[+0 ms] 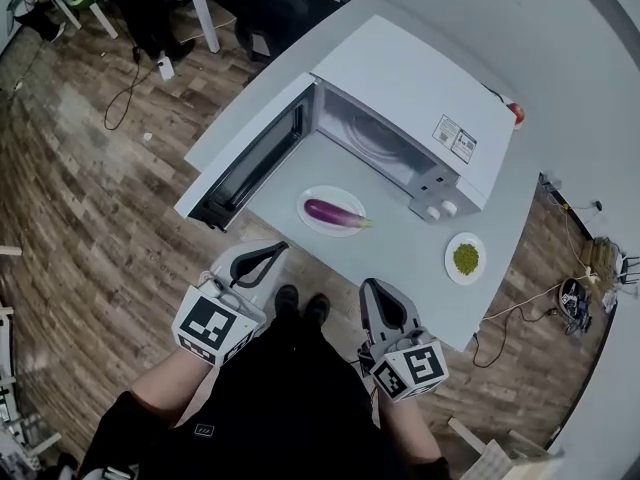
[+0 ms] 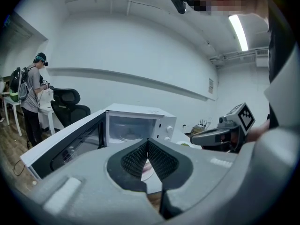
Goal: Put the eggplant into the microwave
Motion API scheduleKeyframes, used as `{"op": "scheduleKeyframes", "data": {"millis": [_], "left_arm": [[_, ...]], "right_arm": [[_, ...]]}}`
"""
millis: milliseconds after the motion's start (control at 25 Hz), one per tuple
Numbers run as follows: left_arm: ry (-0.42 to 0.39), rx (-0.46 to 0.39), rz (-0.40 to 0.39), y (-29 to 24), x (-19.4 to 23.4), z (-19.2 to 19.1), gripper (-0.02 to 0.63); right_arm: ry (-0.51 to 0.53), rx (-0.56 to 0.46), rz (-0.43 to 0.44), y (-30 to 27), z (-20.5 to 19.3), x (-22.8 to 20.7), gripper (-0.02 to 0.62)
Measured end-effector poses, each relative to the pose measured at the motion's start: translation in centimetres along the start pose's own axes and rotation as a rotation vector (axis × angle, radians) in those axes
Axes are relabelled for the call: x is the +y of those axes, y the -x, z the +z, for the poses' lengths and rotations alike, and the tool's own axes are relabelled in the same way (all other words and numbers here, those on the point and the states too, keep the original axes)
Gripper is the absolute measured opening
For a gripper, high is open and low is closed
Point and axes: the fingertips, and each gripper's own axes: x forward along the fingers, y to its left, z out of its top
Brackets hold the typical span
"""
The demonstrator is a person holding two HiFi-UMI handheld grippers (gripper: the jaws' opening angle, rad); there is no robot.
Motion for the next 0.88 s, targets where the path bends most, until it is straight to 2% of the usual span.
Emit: {"op": "scheduleKeyframes", "data": {"millis": [160,240,440,680,880], "left_arm": [[-0.092,0.037,0.028,-1.9,0.8,-1.5,0.009],[-0.101,0.055,0.03,-2.9,1.2,-2.6,0.009],[-0.176,0.106,0.014,-5.4,1.1,-5.4,0.012],[-0.187,0.154,-0.04,-8.2,0.6,-8.3,0.052],[-0.283,0.229,-0.06,-10.3,0.8,-11.4,0.074]], "right_arm": [[-0.018,0.027,-0.022,-0.8,-1.6,-2.0,0.016],[-0.023,0.039,-0.028,-1.3,-2.4,-3.0,0.017],[-0.03,0.071,-0.024,-2.4,-4.4,-4.6,0.017],[-0.047,0.082,-0.017,-3.7,-6.0,-6.1,0.016],[-0.058,0.068,-0.027,-4.3,-6.9,-7.2,0.016]]}}
